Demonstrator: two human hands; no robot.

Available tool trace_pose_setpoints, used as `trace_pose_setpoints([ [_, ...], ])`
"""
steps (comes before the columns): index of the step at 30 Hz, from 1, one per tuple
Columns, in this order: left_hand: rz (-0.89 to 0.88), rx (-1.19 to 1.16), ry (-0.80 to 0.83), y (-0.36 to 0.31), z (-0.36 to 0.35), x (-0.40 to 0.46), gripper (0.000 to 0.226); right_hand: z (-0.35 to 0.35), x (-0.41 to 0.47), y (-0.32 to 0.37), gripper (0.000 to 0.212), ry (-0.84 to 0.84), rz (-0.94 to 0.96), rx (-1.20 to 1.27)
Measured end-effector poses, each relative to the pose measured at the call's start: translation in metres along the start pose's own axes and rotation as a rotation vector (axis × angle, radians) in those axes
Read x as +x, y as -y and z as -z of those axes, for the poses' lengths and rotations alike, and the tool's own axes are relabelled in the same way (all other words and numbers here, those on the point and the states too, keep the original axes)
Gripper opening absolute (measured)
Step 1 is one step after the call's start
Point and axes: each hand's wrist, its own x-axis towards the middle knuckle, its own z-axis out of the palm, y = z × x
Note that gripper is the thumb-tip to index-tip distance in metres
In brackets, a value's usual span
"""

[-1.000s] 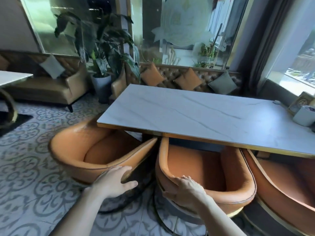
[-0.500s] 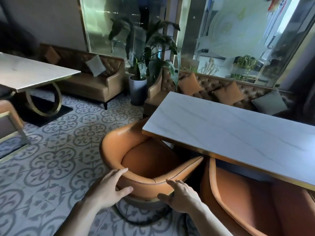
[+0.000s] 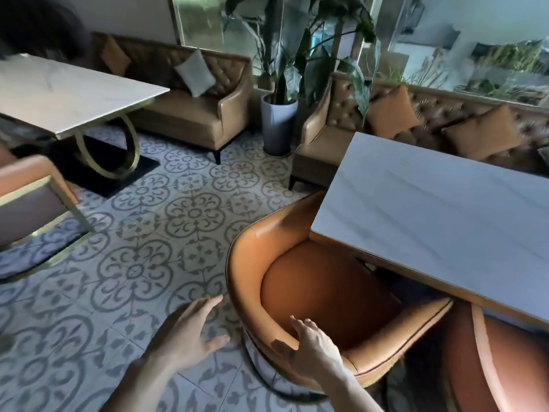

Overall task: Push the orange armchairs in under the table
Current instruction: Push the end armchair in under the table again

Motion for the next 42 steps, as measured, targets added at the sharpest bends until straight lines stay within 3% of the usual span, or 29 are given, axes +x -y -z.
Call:
trace_pose_setpoints([
  [7, -0.115, 0.059, 0.169, 0.035, 0.025, 0.109, 0.096, 0.005, 0.051, 0.032, 0.096, 0.003, -0.137, 0.085],
  [16, -0.537, 0.293, 0.423, 0.035, 0.022, 0.244, 0.103, -0.021, 0.083, 0.065, 0.094, -0.099, -0.495, 0.231],
  [23, -0.787, 0.473, 0.613, 0.043, -0.008, 0.294, 0.110, -0.074, 0.089, 0.098, 0.094, -0.122, -0.681, 0.270],
  [28, -0.839, 0.582, 0.698, 0.053, -0.029, 0.303, 0.120, -0.103, 0.082, 0.101, 0.087, -0.212, -0.663, 0.336],
  [33, -0.837, 0.617, 0.681, 0.061, -0.045, 0.303, 0.111, -0.120, 0.087, 0.099, 0.078, -0.343, -0.662, 0.346],
  [42, -0.868, 0.584, 0.506, 0.080, -0.056, 0.286, 0.092, -0.152, 0.089, 0.088, 0.066, -0.446, -0.624, 0.358],
])
